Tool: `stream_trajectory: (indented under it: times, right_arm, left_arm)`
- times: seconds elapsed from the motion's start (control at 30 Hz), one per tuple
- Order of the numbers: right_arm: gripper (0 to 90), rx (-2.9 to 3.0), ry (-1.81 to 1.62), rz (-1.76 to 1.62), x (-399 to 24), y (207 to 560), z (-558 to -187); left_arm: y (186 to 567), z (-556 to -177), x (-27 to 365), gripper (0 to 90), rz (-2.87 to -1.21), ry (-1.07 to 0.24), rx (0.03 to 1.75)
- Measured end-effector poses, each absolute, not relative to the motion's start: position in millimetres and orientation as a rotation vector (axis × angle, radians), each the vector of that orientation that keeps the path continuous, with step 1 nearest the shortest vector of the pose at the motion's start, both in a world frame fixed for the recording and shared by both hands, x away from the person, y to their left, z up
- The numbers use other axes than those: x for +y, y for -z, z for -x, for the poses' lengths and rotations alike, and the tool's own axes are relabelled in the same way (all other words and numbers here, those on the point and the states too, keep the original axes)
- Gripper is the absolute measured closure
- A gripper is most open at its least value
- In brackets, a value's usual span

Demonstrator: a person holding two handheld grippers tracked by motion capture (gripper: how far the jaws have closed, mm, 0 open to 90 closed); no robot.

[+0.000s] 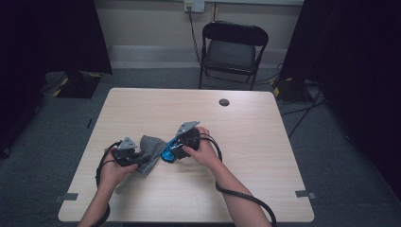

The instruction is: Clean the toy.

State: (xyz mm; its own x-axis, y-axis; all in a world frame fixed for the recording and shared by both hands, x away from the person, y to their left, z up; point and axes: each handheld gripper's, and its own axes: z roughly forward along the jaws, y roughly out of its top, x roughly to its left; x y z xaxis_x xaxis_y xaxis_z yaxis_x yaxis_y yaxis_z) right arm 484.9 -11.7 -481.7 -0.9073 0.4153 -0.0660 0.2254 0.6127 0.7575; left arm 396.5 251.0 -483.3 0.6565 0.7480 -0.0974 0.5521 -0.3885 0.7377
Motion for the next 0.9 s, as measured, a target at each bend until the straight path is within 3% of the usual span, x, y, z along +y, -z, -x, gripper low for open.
stream_trajectory:
  times: [0.57,0.9]
  right_arm:
    - [11.6,2.601,-1.176,-0.529,-12,482,-485]
    - [11.6,2.585,-1.193,-0.530,-13,483,-484]
  left_arm:
    - [456,-374,274,75.9,-2.113,-0.355,1.011]
    - [441,-396,277,75.5,-2.002,-0.412,1.050]
